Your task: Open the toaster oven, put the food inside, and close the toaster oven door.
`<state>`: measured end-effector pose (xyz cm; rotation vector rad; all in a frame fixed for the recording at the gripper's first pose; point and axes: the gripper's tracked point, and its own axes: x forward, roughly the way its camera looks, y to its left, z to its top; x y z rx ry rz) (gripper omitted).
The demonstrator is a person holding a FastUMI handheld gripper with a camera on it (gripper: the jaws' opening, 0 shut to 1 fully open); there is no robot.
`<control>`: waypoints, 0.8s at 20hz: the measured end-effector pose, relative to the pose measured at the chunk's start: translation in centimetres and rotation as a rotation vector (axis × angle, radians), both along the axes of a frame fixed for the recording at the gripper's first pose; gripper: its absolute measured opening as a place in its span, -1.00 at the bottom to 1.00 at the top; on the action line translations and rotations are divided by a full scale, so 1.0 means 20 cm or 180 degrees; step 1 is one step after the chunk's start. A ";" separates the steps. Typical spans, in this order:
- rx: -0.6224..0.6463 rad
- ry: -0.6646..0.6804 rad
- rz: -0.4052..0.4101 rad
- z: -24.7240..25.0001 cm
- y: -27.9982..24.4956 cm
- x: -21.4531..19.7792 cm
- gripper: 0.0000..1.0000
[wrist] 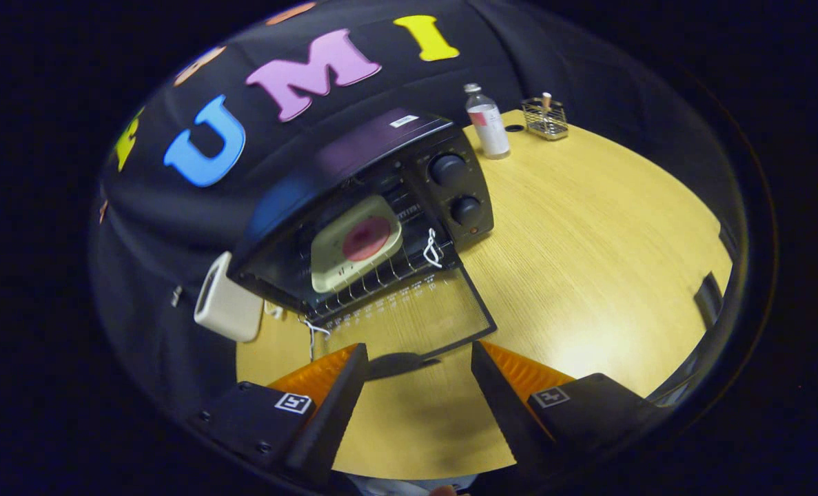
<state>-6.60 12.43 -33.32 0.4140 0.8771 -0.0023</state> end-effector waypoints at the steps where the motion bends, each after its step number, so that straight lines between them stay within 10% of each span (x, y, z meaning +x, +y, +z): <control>1: -0.0161 0.0053 0.0178 -0.04 0.03 -0.02 0.97; 7: -0.0561 0.0436 0.0749 -0.30 0.23 -0.12 0.98; 16: -0.0814 0.0677 0.0742 -0.49 0.33 -0.05 0.98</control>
